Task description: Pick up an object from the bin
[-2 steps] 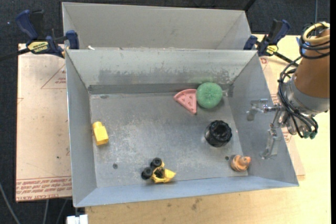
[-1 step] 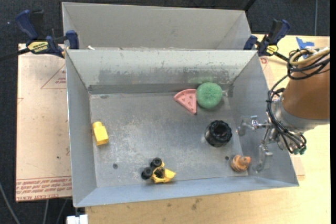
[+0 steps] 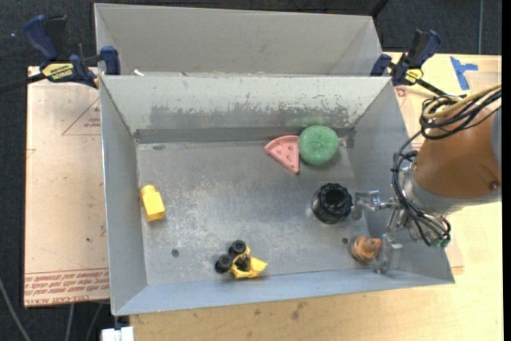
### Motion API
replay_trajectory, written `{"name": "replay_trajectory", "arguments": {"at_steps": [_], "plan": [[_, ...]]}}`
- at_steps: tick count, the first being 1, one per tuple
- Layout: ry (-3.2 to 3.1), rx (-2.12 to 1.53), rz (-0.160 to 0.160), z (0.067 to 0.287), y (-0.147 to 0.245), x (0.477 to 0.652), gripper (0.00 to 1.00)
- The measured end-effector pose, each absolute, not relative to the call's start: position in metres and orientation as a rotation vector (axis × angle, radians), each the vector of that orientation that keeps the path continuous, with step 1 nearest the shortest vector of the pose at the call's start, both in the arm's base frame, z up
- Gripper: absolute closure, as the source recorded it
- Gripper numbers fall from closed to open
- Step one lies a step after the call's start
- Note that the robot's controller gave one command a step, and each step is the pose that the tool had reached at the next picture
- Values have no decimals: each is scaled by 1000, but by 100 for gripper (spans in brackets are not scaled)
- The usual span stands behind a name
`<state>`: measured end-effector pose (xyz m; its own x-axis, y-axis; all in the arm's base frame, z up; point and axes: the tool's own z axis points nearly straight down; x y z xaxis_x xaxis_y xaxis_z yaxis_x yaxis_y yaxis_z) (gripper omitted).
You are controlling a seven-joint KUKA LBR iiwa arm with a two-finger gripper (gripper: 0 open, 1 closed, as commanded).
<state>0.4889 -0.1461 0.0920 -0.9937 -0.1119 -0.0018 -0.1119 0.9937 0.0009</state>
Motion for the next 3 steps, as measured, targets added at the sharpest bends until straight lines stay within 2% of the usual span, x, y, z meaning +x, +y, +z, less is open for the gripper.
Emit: {"name": "replay_trajectory", "arguments": {"at_steps": [1,2,3], "plan": [[3137,-99,1,115,-149,481,0],[3127,-42,-1,71,-150,486,0],[3133,-81,4,71,-149,486,100]]}}
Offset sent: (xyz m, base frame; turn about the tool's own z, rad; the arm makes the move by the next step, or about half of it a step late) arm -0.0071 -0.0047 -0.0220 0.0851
